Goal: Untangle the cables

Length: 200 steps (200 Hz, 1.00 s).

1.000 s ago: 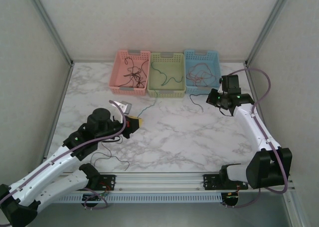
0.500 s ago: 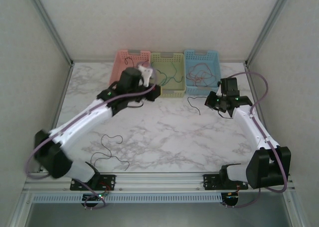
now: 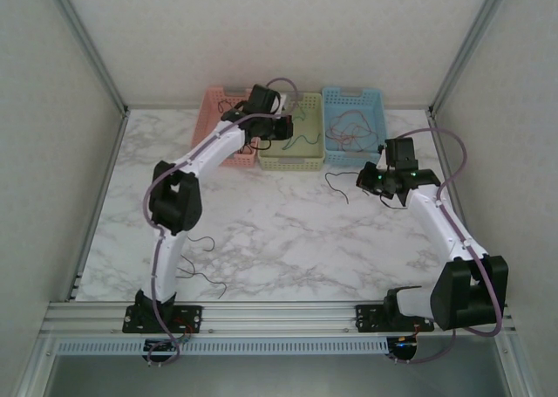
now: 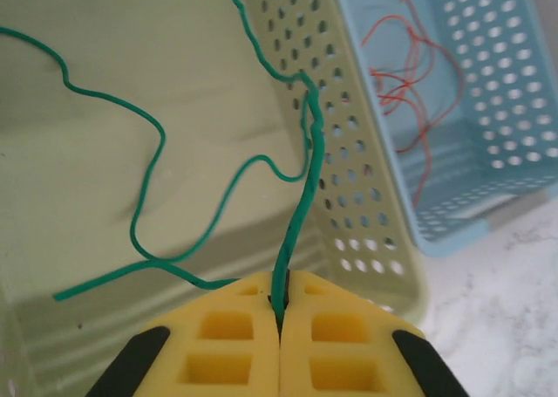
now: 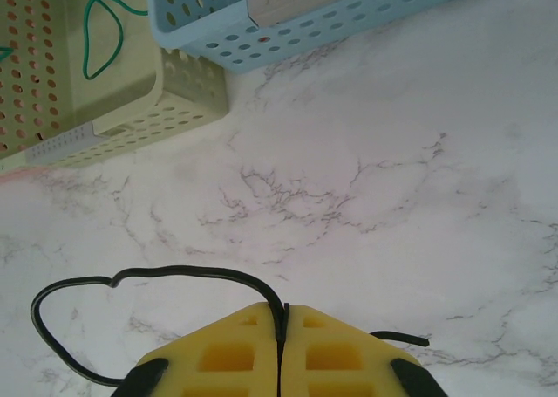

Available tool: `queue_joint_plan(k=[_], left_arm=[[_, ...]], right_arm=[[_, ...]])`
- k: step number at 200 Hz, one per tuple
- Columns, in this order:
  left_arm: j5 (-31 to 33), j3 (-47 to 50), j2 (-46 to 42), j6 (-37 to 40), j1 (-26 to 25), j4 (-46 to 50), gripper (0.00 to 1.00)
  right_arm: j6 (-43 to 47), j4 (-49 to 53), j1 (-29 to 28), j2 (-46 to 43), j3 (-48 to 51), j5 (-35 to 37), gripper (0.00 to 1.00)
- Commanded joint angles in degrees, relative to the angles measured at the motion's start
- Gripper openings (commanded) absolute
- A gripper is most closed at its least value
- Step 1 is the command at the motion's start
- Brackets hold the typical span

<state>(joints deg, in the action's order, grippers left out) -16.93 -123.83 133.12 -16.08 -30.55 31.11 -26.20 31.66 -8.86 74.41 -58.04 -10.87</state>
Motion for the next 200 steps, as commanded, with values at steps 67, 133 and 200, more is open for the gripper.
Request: queue_joint_plan(k=[67, 133, 200], left_arm=[[-2.64, 1.51, -7.89, 3.16, 0.13, 2.83, 0.62], [-0.39, 32.62, -41.43, -0.76, 0.13, -7.91, 0.65], [11.52, 66.40, -77.85, -8.09, 0.05, -6.50, 0.70]], right_arm=[[-2.08, -3.71, 0.14, 0.02, 1.76, -6.16, 0.00], [-2.94, -7.89, -2.86, -0.02, 2.00, -11.85, 0.00], [-6.67, -10.74, -16.40, 14.52, -12.85, -5.44, 0.00]])
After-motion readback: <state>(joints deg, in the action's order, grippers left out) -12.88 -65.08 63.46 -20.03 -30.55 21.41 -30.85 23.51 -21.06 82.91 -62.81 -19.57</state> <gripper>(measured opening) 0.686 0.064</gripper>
